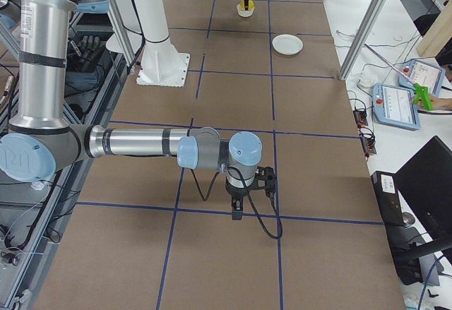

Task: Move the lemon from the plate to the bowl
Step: 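Lower the lemon into the white bowl and open the left gripper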

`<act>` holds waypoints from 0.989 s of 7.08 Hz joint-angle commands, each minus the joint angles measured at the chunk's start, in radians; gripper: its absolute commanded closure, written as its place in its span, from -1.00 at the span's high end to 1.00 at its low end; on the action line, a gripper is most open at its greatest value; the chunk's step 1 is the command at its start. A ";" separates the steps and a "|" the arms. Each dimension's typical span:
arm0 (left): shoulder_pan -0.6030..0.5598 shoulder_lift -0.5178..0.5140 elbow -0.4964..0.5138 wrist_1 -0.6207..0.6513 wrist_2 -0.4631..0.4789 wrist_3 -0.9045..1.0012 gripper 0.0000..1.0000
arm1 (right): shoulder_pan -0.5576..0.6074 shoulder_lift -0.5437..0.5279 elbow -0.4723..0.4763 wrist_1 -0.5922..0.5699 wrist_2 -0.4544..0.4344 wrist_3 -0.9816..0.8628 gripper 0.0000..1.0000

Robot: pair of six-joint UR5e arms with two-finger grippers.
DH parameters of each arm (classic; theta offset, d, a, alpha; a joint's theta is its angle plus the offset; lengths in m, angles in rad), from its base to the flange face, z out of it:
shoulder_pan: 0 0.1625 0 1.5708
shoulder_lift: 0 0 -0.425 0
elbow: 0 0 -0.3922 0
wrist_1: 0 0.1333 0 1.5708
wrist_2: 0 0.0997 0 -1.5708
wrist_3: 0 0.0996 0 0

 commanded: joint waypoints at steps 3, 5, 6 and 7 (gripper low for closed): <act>-0.007 0.013 -0.027 0.013 -0.029 0.114 1.00 | 0.000 0.000 0.000 0.000 0.000 0.000 1.00; -0.120 0.005 -0.027 0.024 -0.090 0.232 1.00 | 0.000 0.000 0.000 0.000 0.000 0.000 1.00; -0.195 -0.025 -0.027 0.133 -0.113 0.372 1.00 | 0.000 0.000 0.000 0.000 0.000 0.000 1.00; -0.290 -0.081 -0.028 0.259 -0.117 0.524 1.00 | 0.000 0.000 0.000 0.000 0.000 0.000 1.00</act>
